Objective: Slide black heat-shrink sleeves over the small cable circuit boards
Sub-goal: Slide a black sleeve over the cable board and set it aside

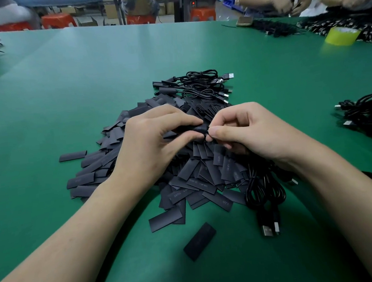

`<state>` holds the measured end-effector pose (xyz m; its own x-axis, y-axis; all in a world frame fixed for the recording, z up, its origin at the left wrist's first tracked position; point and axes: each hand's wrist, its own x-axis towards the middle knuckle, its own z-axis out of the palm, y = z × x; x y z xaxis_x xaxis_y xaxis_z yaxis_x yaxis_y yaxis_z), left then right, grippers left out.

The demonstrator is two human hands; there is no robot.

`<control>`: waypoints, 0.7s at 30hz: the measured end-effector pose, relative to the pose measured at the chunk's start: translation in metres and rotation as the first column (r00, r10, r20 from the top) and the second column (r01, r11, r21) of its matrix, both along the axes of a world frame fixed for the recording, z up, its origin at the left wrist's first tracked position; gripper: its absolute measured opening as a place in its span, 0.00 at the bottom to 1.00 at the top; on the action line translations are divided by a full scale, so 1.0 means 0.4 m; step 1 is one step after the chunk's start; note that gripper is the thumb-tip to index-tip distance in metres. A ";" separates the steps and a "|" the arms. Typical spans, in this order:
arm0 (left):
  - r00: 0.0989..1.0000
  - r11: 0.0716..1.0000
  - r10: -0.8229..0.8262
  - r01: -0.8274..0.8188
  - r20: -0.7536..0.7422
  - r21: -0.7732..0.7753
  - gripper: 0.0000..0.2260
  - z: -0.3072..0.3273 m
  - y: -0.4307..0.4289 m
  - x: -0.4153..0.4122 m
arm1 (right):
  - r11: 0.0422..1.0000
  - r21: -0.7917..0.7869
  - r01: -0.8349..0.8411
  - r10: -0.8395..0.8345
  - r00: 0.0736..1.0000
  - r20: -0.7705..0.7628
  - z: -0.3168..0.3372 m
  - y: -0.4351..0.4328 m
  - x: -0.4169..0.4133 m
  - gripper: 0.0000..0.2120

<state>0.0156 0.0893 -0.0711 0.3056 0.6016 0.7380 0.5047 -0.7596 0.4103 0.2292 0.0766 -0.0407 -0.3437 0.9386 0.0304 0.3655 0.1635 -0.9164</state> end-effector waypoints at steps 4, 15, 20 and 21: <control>1.000 1.000 -0.005 0.005 -0.010 0.010 0.09 0.000 -0.001 0.001 | 0.999 -0.034 -0.013 0.012 0.999 -0.030 -0.001 0.001 -0.001 0.11; 0.996 0.997 0.055 -0.051 0.072 -0.057 0.11 0.002 -0.006 0.010 | 0.999 -0.050 -0.009 0.005 0.997 -0.077 0.001 0.002 0.000 0.09; 0.956 0.977 0.162 -0.121 0.244 -0.173 0.14 0.007 -0.013 0.014 | 0.998 -0.035 0.052 -0.056 0.990 -0.128 -0.001 0.006 0.001 0.08; 0.954 0.976 0.173 -0.131 0.244 -0.176 0.14 0.007 -0.015 0.017 | 0.997 -0.036 0.061 -0.065 0.989 -0.129 -0.003 0.006 0.000 0.08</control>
<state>0.0224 0.0833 -0.0681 0.0142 0.7400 0.6725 0.4712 -0.5982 0.6482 0.2291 0.0791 -0.0419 -0.2789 0.9595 0.0403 0.2513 0.1135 -0.9612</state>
